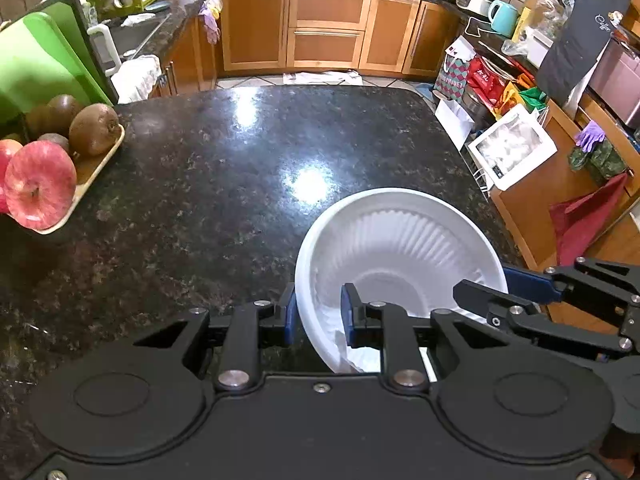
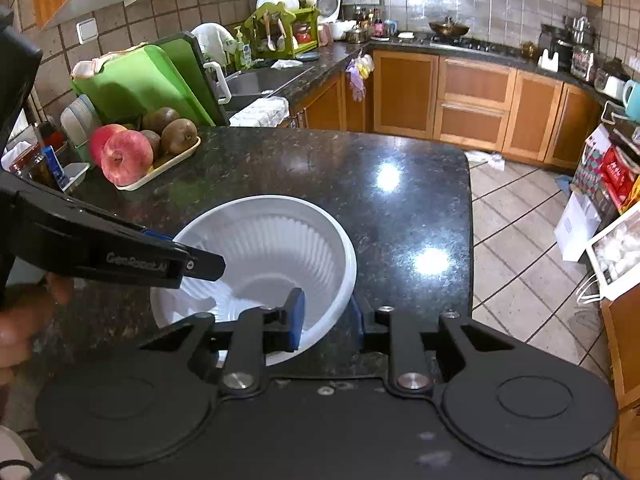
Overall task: Organize plates and bowls
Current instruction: 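Carry the white bowl stack across the counter with the left gripper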
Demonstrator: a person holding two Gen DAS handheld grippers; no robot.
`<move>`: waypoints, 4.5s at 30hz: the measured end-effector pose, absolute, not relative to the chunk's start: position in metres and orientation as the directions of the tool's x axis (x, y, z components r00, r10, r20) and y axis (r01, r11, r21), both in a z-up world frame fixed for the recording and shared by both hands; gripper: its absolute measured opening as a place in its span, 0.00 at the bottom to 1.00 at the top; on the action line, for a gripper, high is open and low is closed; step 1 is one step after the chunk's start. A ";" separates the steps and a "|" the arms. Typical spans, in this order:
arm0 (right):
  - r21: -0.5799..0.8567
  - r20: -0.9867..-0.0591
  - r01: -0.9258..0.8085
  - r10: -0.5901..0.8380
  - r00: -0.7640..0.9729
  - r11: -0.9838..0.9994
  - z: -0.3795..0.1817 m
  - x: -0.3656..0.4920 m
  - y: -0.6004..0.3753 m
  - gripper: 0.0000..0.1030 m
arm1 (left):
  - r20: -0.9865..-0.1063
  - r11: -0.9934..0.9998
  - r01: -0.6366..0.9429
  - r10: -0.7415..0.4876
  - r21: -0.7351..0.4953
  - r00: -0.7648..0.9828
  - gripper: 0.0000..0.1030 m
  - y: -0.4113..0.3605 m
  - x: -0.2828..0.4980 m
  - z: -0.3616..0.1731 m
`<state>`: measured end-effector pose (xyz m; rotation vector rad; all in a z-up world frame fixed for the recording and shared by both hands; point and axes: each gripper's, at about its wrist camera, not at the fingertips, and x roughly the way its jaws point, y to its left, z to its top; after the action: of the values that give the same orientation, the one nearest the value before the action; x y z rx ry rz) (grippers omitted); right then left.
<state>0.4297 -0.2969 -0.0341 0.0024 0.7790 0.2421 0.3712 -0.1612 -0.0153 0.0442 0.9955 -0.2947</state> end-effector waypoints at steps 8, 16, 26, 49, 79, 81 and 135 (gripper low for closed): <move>0.095 -0.673 -0.219 0.225 0.705 0.971 -0.018 0.415 -0.301 0.22 | -0.817 0.959 0.258 -0.239 -0.115 0.525 0.28 -0.156 0.361 -0.002; 0.068 -0.619 -0.216 0.211 0.756 0.974 0.024 0.381 -0.297 0.20 | -0.757 0.960 0.268 -0.238 -0.086 0.608 0.27 -0.150 0.330 0.035; 0.047 -0.560 -0.214 0.203 0.803 0.976 0.084 0.309 -0.291 0.20 | -0.706 0.953 0.291 -0.259 -0.078 0.659 0.27 -0.142 0.279 0.082; 0.108 -0.571 -0.250 0.267 0.777 0.962 0.091 0.154 -0.233 0.20 | -0.737 0.949 0.293 -0.279 -0.115 0.615 0.28 -0.084 0.173 0.076; 0.170 -0.699 -0.199 0.261 0.666 0.965 0.007 0.182 -0.224 0.22 | -0.812 0.964 0.230 -0.240 -0.134 0.532 0.28 -0.076 0.168 0.009; 0.170 -0.697 -0.204 0.264 0.667 0.964 0.007 0.183 -0.224 0.22 | -0.809 0.965 0.232 -0.230 -0.119 0.541 0.28 -0.078 0.168 0.009; 0.137 -0.602 -0.217 0.255 0.757 0.967 0.014 0.142 -0.228 0.31 | -0.688 0.994 0.096 -0.101 -0.045 0.719 0.29 -0.066 0.119 0.020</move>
<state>0.1420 -0.2280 0.0144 0.0596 0.6644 0.2572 0.1192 -0.0661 0.0203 -0.0066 0.7609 -0.1091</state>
